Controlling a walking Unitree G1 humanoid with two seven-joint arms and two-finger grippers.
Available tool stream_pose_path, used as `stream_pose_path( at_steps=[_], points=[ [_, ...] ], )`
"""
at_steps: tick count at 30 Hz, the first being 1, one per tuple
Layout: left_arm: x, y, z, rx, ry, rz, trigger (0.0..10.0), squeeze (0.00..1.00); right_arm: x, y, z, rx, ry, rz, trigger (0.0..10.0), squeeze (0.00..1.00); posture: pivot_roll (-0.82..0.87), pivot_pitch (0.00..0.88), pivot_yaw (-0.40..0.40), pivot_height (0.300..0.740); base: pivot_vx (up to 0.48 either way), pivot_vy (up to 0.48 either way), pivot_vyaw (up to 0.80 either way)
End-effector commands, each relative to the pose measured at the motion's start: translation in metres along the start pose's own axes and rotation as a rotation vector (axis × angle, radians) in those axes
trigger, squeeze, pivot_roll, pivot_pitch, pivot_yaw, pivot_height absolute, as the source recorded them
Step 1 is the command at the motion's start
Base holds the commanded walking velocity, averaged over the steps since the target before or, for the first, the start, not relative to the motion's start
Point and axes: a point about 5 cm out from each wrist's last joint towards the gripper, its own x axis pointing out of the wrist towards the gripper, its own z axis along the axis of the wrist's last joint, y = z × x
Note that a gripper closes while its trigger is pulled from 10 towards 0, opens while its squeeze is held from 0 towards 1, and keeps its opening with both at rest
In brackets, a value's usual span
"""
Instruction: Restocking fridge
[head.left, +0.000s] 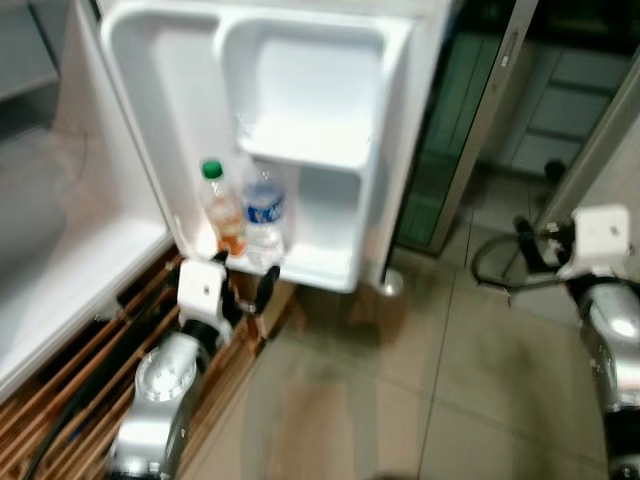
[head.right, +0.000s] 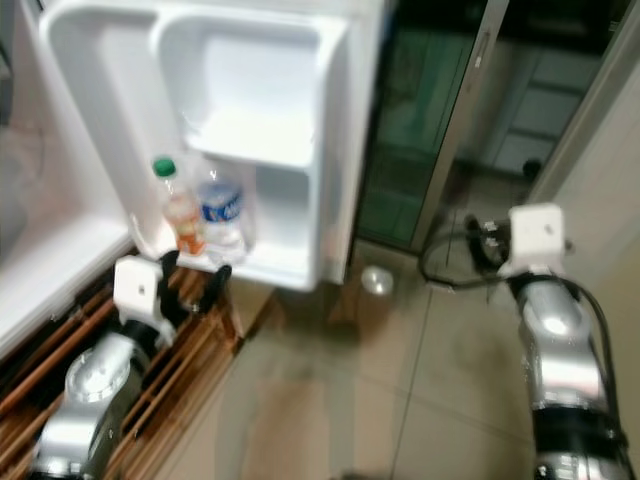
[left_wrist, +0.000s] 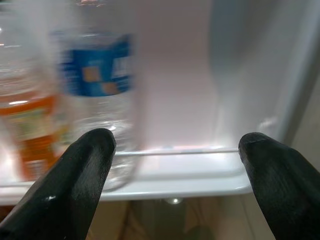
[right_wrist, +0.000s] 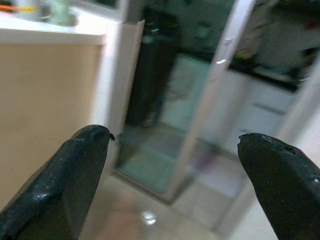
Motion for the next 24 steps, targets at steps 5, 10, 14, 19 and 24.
stream_pose_path(
  at_steps=[5,10,14,19,24],
  points=[
    [-0.001,0.003,0.01,0.029,-0.041,0.002,10.0,0.0,-0.003,0.043,-0.007,0.077,0.009,0.106,10.0,0.0,-0.13,0.0,0.036,0.74,0.0,-0.48,0.79],
    [0.005,0.009,0.017,0.024,-0.069,0.052,10.0,0.0,-0.004,0.05,-0.001,0.12,-0.004,0.122,10.0,0.0,-0.13,0.0,0.041,0.74,0.0,-0.384,0.78],
    [0.008,0.019,0.016,0.079,-0.035,0.152,10.0,0.0,-0.006,0.066,-0.001,0.178,-0.004,0.151,10.0,0.0,-0.13,0.0,0.037,0.74,0.0,0.0,0.78],
    [0.001,0.048,-0.006,0.213,0.153,0.352,10.0,0.0,-0.015,0.075,-0.013,0.441,0.029,0.112,10.0,0.0,-0.12,0.0,0.028,0.74,0.0,0.0,0.76],
    [0.003,0.033,0.011,0.109,0.041,0.285,10.0,0.0,-0.021,0.069,-0.023,0.431,0.068,0.078,10.0,0.0,-0.12,0.0,0.027,0.74,0.0,0.0,0.76]
  ],
)
